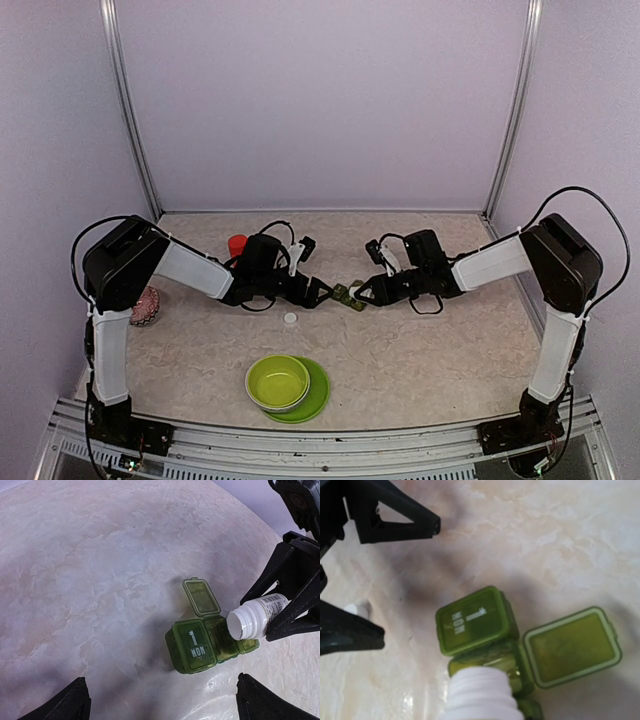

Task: Sort the pills into containers
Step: Pour the pill into the compartment of the pill container.

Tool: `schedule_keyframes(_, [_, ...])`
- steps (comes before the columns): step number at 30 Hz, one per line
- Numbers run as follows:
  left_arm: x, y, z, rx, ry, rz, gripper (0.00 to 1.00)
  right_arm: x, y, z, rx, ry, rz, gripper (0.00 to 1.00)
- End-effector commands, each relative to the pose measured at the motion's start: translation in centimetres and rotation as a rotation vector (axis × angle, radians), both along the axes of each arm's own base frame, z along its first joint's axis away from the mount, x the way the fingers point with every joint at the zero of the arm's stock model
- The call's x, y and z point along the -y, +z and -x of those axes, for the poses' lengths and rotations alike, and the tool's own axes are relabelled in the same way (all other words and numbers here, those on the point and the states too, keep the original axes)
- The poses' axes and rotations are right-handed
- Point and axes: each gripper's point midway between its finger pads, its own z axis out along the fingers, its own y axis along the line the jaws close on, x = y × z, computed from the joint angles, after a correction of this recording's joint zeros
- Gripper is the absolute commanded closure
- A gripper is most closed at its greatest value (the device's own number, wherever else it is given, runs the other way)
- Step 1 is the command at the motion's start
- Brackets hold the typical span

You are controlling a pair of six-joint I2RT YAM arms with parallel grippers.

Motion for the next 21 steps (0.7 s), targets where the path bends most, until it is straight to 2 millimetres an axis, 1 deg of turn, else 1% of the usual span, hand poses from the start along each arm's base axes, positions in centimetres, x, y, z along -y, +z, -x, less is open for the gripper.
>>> schedule_keyframes(1, [-0.1, 1.6, -0.3, 0.027, -0.001, 0.035, 0.01, -0.5, 1.1, 0.3, 0.008, 0.015, 0.012, 0.79])
schedule_keyframes(8, [0.0, 1.5, -0.4, 0.024, 0.000, 0.033, 0.01, -0.6, 1.8, 0.1, 0.013, 0.018, 0.031, 0.79])
schedule_keyframes(15, [0.0, 1.6, -0.4, 0.025, 0.001, 0.034, 0.01, -0.4, 1.8, 0.0, 0.005, 0.012, 0.062, 0.79])
schedule_keyframes(21, [0.0, 1.4, -0.4, 0.024, 0.001, 0.032, 0.01, -0.5, 2.4, -0.1, 0.017, 0.007, 0.074, 0.78])
